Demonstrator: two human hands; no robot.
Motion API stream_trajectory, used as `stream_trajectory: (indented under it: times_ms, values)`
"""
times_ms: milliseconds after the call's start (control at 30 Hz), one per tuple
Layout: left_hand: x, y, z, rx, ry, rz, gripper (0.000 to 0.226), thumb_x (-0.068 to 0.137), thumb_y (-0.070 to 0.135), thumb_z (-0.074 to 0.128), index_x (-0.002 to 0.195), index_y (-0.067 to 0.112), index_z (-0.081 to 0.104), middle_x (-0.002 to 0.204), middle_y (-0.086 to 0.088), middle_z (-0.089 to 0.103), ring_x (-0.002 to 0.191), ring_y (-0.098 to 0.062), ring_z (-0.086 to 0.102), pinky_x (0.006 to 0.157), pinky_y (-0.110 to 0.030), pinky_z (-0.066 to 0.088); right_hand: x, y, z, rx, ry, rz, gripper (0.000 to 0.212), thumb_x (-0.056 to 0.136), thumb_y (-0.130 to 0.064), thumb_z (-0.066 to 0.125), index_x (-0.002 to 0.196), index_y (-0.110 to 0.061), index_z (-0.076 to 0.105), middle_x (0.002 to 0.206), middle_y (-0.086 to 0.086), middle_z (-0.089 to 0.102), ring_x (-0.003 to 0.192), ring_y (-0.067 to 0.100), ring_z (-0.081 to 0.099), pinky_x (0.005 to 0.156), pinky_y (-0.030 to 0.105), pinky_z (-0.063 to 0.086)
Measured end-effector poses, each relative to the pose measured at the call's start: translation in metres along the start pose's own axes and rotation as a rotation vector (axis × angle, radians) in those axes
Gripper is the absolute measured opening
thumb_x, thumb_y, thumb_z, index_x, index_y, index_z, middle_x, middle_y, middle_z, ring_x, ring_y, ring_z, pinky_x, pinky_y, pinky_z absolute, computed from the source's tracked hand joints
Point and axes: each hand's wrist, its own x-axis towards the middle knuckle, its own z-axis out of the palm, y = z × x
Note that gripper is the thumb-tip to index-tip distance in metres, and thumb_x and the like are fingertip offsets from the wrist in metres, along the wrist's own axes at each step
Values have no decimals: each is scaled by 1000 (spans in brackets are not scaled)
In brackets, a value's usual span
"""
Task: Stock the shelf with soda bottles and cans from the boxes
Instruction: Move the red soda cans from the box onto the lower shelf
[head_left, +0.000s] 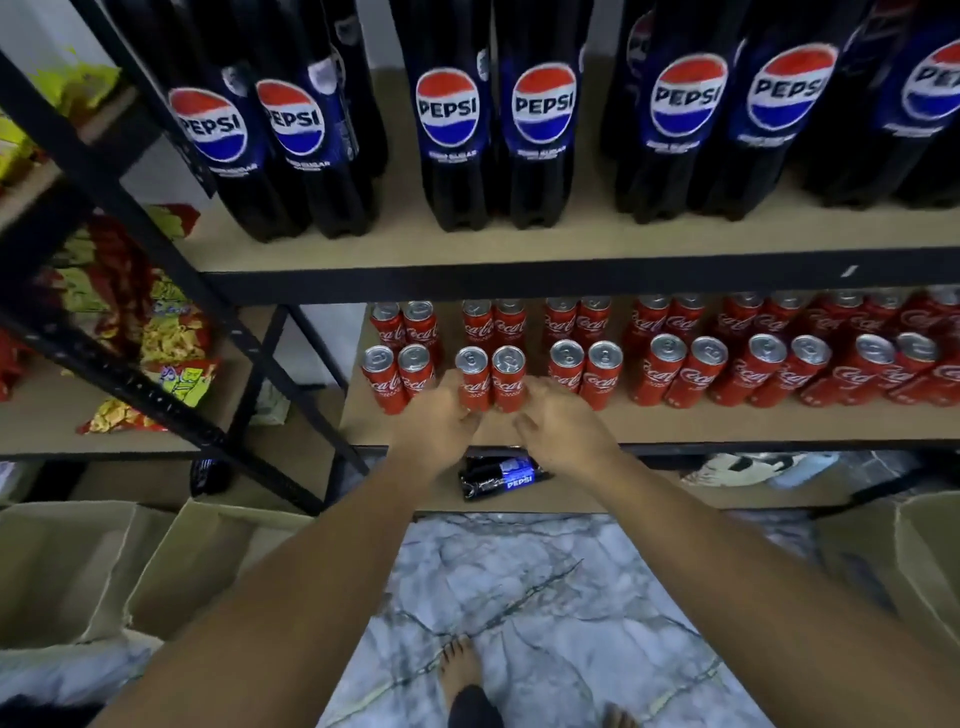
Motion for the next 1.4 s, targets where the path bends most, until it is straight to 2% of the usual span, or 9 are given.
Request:
stream_trajectory:
  times_ms: [300, 433, 633, 800, 900, 1067, 1233, 1333, 1400]
  values:
    - [88, -40, 26, 17, -130, -22, 75, 89, 35, 75, 150, 23, 34, 132, -14, 61, 116, -35, 61, 95, -42, 51, 93, 9, 47, 46, 117, 208, 77, 92, -30, 69, 157, -25, 28, 149, 13, 44, 130, 37, 51, 106, 44, 44]
    - [100, -51, 41, -23, -82, 19, 74, 89, 32, 75, 149, 24, 33, 131, -15, 60, 114, -35, 62, 91, -40, 51, 108, 14, 57, 108, 132, 229, 71, 96, -26, 61, 158, -28, 27, 146, 17, 48, 129, 37, 52, 103, 40, 43]
    - [112, -59, 44, -96, -32, 46, 51, 95, 21, 69, 138, 28, 42, 122, -8, 64, 109, -28, 64, 88, -37, 51, 116, 15, 62, 169, 244, 247, 59, 93, -21, 65, 148, -20, 43, 126, 19, 58, 114, 39, 59, 96, 42, 50]
    - [116, -64, 44, -98, -42, 66, 57, 95, 23, 69, 143, 34, 41, 130, -8, 63, 117, -29, 62, 95, -39, 52, 121, 19, 64, 197, 270, 244, 53, 92, -23, 68, 140, -18, 46, 117, 17, 62, 106, 38, 62, 85, 39, 51]
    - [110, -67, 41, -129, -76, 86, 66, 96, 24, 67, 153, 35, 34, 132, -7, 63, 115, -26, 63, 92, -32, 50, 117, 18, 63, 185, 251, 225, 63, 92, -25, 67, 148, -25, 40, 120, 15, 63, 108, 38, 62, 90, 43, 53]
    - [81, -68, 26, -176, -17, 208, 65, 94, 19, 68, 151, 30, 39, 134, -1, 64, 115, -24, 65, 97, -37, 53, 87, 3, 56, 96, 300, 150, 64, 95, -29, 62, 154, -27, 36, 134, 12, 53, 112, 32, 59, 91, 44, 53]
    - [39, -81, -1, -129, -23, 198, 64, 97, 21, 66, 154, 26, 38, 143, 0, 59, 123, -16, 59, 94, -17, 40, 50, -25, 54, -80, 220, 74, 54, 98, -38, 57, 150, -31, 42, 137, 7, 53, 123, 33, 51, 100, 43, 47]
    - [25, -97, -15, -54, -63, 126, 63, 96, 26, 64, 153, 29, 38, 141, -3, 60, 125, -24, 60, 105, -33, 46, 33, -49, 56, -118, 125, 5, 55, 100, -38, 54, 152, -28, 41, 146, 5, 50, 127, 31, 50, 103, 40, 42]
    - [18, -104, -28, -62, -65, 107, 58, 94, 32, 62, 147, 36, 39, 134, -2, 64, 116, -24, 66, 100, -43, 53, 29, -64, 59, -103, 65, 2, 57, 102, -39, 52, 155, -27, 37, 151, 3, 46, 133, 27, 48, 103, 38, 43]
